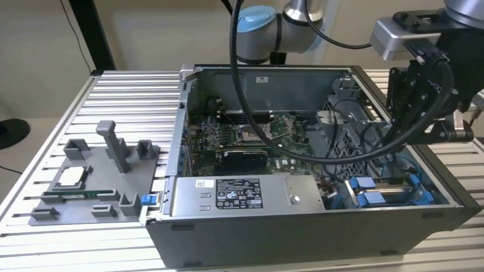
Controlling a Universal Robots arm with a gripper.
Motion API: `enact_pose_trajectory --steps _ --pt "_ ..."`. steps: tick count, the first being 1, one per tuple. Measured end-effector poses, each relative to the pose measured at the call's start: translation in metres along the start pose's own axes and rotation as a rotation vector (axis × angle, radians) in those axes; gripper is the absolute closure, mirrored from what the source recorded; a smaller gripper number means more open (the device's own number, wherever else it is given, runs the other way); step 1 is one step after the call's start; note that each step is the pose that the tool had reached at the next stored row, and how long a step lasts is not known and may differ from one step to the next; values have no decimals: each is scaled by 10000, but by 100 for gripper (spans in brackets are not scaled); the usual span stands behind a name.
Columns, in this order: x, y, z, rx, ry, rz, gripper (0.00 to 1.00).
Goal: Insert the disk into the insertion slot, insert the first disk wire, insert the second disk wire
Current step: 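Insert the second disk wire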
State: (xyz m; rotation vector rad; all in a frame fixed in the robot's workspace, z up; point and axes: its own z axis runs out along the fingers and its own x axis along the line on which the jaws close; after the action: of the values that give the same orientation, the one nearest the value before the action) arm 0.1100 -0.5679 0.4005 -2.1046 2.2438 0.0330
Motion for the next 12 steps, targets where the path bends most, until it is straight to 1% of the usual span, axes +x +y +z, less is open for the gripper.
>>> enact_pose_trajectory --steps 7,12 --pt "2 5 -1 9 0 -1 100" --pt "38 14 3 8 -1 -1 100"
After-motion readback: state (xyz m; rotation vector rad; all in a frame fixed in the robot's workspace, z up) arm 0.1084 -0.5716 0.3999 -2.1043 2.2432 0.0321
